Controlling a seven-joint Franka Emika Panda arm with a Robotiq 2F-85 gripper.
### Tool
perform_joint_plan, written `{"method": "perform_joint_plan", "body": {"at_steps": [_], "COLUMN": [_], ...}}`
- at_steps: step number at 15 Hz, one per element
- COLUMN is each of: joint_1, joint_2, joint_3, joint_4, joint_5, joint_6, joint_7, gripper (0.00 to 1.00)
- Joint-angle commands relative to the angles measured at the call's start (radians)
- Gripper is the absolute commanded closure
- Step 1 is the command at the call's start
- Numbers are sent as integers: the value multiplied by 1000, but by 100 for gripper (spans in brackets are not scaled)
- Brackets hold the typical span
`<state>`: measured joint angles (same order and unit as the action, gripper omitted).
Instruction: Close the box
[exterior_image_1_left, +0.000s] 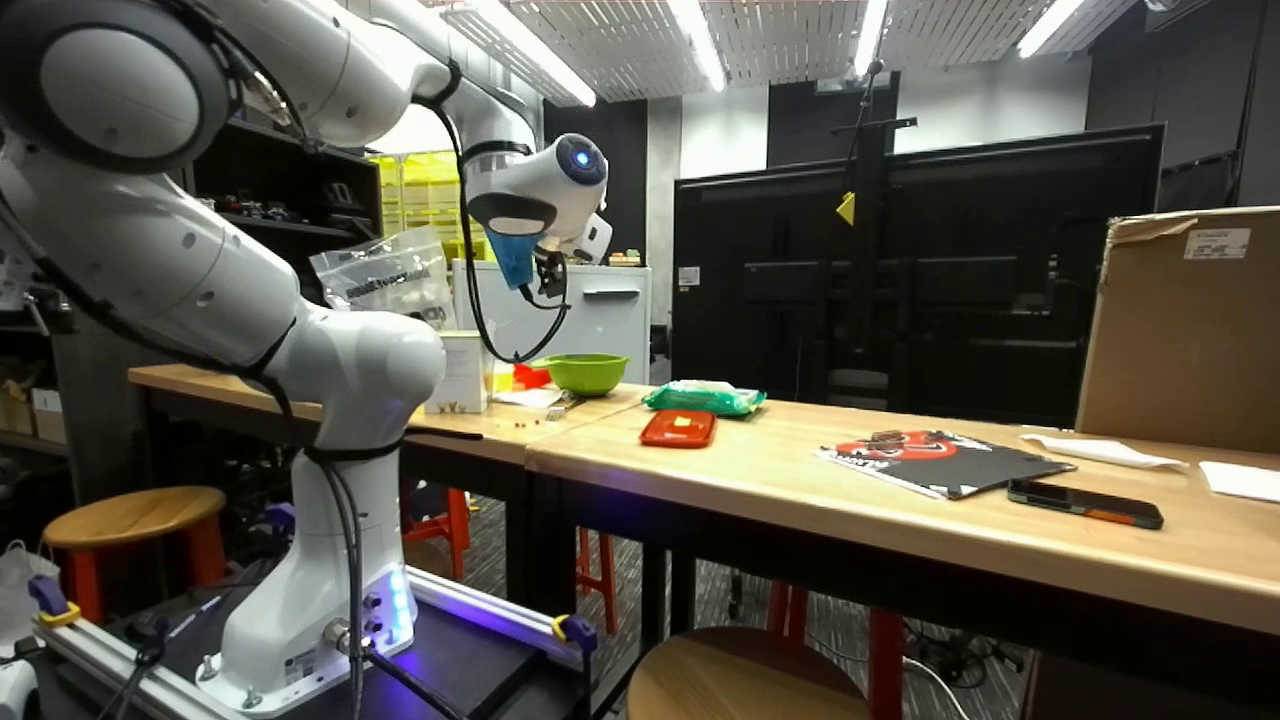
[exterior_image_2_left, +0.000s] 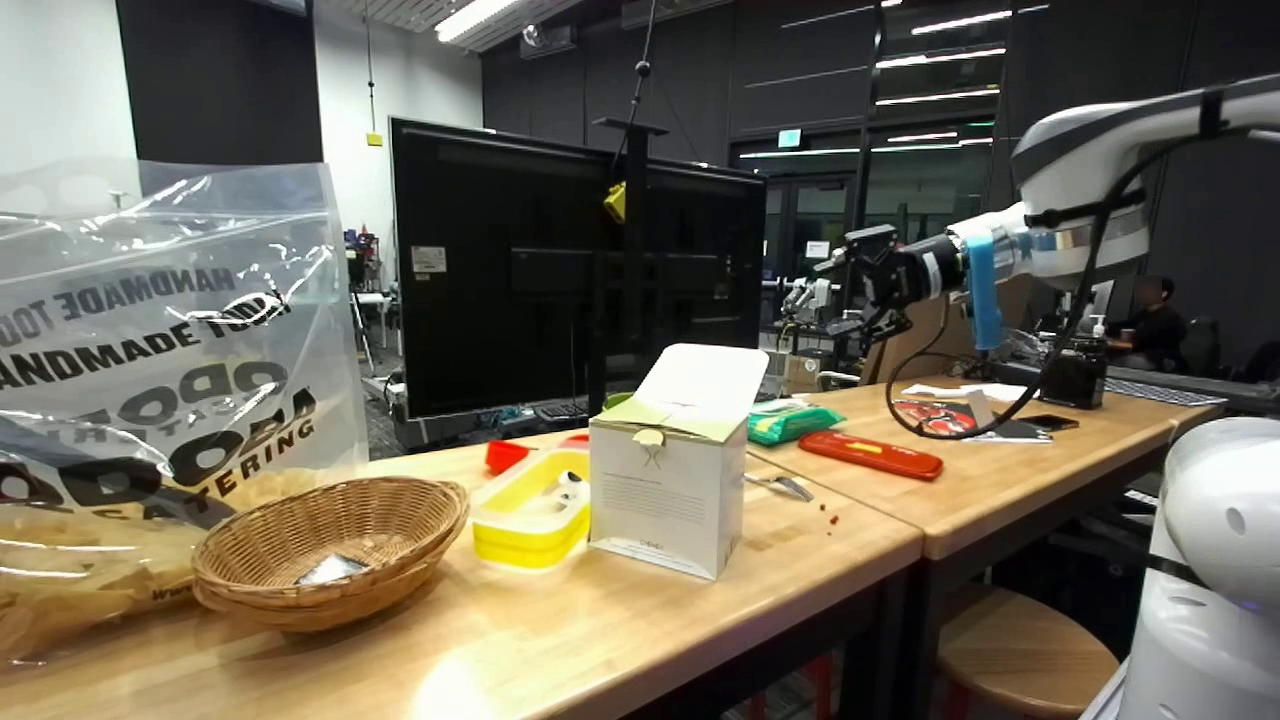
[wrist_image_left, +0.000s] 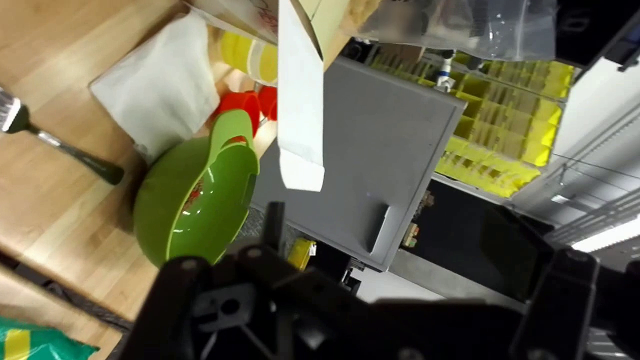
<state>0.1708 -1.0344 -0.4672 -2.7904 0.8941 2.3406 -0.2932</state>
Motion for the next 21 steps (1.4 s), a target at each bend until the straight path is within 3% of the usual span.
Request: {"method": "perform_joint_plan", "body": {"at_steps": [1, 5, 9, 12, 17, 21], "joint_1": [120, 314, 427, 451, 448, 436], "joint_2": [153, 291, 415, 465, 481, 423], "joint_3": [2, 22, 48, 81, 138, 180], "joint_4": [-3, -15, 23, 52, 69, 14], "joint_5": [279, 614, 856, 917, 907, 901], "joint_6": [103, 252, 304, 340, 425, 504], "joint_7": [-158, -353, -495, -522, -512, -519], "gripper": [0, 0, 0, 0, 0, 0]}}
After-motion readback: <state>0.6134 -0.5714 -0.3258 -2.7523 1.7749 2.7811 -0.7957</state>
